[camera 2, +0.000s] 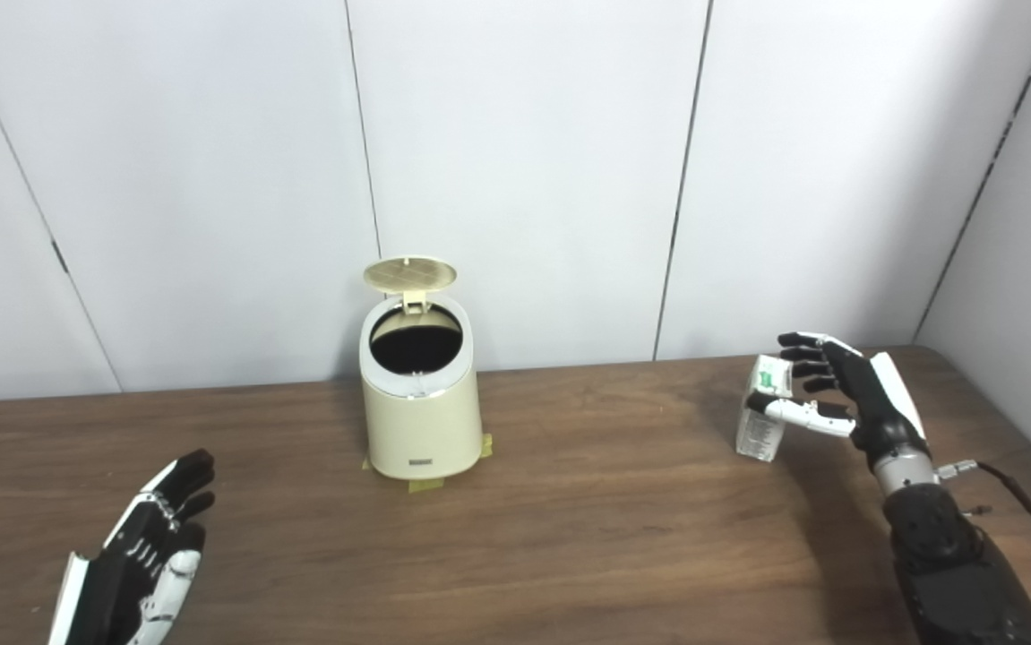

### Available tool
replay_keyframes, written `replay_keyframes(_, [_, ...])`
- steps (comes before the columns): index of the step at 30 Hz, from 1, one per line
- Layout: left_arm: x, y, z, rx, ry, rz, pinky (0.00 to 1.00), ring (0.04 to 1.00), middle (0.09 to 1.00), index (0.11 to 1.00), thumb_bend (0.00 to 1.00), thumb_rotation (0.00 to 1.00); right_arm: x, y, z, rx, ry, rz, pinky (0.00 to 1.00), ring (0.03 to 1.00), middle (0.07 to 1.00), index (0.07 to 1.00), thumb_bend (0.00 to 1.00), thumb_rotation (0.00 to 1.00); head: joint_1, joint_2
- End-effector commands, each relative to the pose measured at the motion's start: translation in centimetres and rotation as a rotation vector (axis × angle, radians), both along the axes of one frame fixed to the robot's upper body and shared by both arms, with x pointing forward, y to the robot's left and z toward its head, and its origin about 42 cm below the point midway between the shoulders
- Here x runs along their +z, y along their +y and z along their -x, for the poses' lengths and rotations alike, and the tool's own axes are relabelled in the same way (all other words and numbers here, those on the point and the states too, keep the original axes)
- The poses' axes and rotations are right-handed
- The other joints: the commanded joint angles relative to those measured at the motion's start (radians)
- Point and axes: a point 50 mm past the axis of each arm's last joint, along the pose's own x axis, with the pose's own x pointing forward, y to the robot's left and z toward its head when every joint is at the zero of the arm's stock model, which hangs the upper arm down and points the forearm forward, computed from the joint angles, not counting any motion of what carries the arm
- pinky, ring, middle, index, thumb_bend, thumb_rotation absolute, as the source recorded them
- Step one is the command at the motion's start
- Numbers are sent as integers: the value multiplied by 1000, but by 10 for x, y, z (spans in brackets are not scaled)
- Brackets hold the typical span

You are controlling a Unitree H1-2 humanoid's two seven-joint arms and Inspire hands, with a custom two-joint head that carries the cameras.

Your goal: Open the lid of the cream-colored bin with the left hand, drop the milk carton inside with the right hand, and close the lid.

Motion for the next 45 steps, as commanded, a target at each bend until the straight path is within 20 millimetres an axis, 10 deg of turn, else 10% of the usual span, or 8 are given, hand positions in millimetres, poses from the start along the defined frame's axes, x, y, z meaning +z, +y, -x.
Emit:
replay_keyframes(1, [-9,2,4,-1,7,-18,846,884,881,856,379,595,40,-2,-17,4,-111,23,619,686,717,724,935,423,0,0])
replay_keyframes(21, [-6,2,7,-5,3,-11,856,888,882,862,378,613,35,1,-21,44,-62,-56,662,688,681,668,999,172,7,8])
replay_keyframes(24, [-6,2,7,6,4,-16,848,880,876,859,389,613,35,3,-21,39,-97,-19,481,538,575,591,920,33,7,9])
replay_keyframes(25, [-6,2,7,8,4,-19,846,878,874,859,387,616,35,3,-20,26,-101,24,421,479,512,541,720,8,7,9])
replay_keyframes(28, [-6,2,6,4,1,-13,849,878,876,860,386,612,37,6,-21,4,-108,120,385,442,490,512,553,1,7,9])
replay_keyframes(45, [-8,0,4,-16,11,-5,874,895,888,864,359,605,32,5,-21,-3,-136,70,360,418,478,523,518,0,10,6])
